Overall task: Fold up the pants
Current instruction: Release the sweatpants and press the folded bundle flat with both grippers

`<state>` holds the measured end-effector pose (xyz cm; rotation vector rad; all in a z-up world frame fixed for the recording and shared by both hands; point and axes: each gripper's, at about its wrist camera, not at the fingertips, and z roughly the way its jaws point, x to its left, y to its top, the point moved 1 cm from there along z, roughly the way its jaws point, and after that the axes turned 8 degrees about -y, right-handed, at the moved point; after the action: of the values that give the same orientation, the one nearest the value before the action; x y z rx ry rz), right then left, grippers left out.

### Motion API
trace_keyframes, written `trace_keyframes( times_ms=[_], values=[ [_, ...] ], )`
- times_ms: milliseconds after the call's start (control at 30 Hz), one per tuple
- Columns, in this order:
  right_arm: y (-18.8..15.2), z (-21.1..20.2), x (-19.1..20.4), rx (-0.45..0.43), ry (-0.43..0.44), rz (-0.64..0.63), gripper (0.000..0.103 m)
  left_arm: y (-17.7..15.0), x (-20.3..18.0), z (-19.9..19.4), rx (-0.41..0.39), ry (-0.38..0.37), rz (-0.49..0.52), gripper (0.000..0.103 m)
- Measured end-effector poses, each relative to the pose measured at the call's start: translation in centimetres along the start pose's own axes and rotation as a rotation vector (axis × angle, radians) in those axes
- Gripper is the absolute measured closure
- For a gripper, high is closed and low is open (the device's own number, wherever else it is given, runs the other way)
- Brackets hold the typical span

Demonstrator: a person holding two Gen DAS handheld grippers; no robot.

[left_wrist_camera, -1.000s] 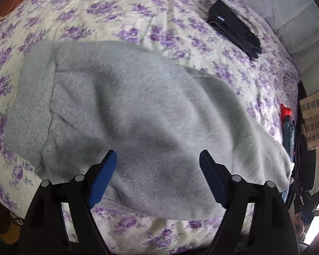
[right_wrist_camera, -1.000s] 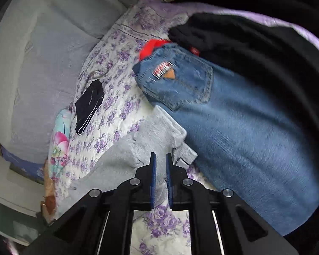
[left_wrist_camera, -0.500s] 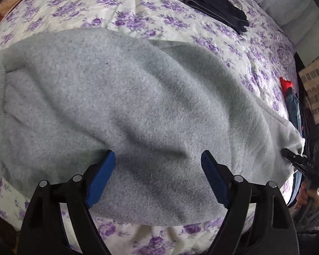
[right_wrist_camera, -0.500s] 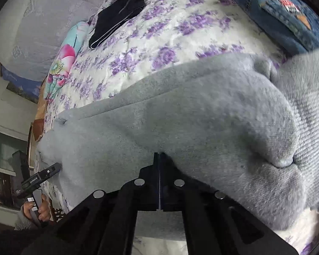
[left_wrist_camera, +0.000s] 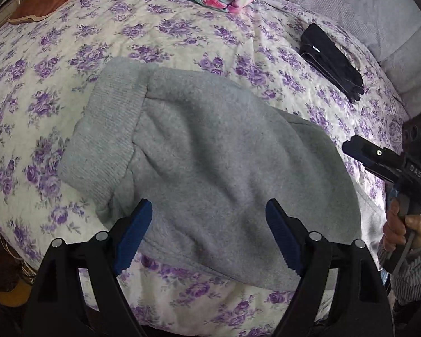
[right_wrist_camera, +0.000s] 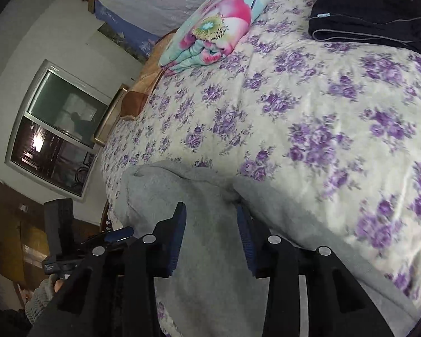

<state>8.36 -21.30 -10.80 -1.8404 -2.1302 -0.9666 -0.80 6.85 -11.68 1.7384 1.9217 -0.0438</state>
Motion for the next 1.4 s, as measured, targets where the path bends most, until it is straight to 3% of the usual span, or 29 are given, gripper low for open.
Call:
trace_keyframes(
  times_ms=[133,200,233,300,433,533,600,700,767,933,1067,1133,1200,1300,1400],
  values=[
    [0.2,3.5,-0.1,0.058,-0.058,0.052,0.064,1.3,0.6,1.9,0.066,-0.022,0.055,0.020],
    [0.6,4.1,-0.1,0.033,-0.097,0.056,0.085,1.4,0.9,3.0,0.091,-0.040,0.084,0.017],
    [0.8,4.1,-0.2,0.023,-0.117,0.056,0.088,1.4,0.8,3.4,0.094,-0.049,0.102,0.012],
    [1.2,4.8,-0.4,0.033,-0.160,0.039,0.090,1.0,0.1,3.8,0.087,-0.053,0.151,0.006],
    [1.2,7.1,-1.5,0.080,-0.219,0.023,0.091,0.0,-0.8,4.5,0.074,0.005,0.256,0.005],
    [1.2,6.5,-1.4,0.080,-0.210,0.034,0.090,0.0,-0.9,3.7,0.060,0.001,0.255,0.005],
    [1.0,4.6,-0.7,0.060,-0.215,0.024,0.081,0.4,-0.9,1.9,0.015,-0.066,0.215,0.006],
    [0.2,0.1,0.9,-0.046,-0.214,-0.023,0.079,1.2,-1.2,-1.1,-0.087,-0.124,0.194,0.006],
    [-0.7,-1.9,2.1,-0.084,-0.210,-0.068,0.079,1.8,-1.0,-1.7,-0.110,-0.151,0.172,0.006],
    [-2.7,0.8,3.8,-0.006,-0.176,-0.096,0.074,2.9,1.0,1.8,-0.029,-0.108,0.081,0.006],
    [-3.6,5.2,2.3,0.066,-0.221,-0.025,0.075,2.1,0.2,2.8,-0.013,-0.023,0.162,0.005],
    [-3.5,4.7,2.3,0.054,-0.216,-0.008,0.075,2.0,-0.3,2.7,-0.004,0.001,0.176,0.005],
    [-3.4,3.2,3.1,0.026,-0.219,-0.031,0.074,2.1,-0.4,1.6,-0.018,-0.044,0.151,0.005],
    [-3.7,0.3,4.3,-0.016,-0.223,-0.097,0.062,2.2,-1.2,0.3,-0.037,-0.111,0.153,0.005],
    [-5.2,-1.2,5.1,-0.013,-0.242,-0.157,0.056,2.0,-2.0,1.0,-0.017,-0.099,0.186,0.005]
  ],
)
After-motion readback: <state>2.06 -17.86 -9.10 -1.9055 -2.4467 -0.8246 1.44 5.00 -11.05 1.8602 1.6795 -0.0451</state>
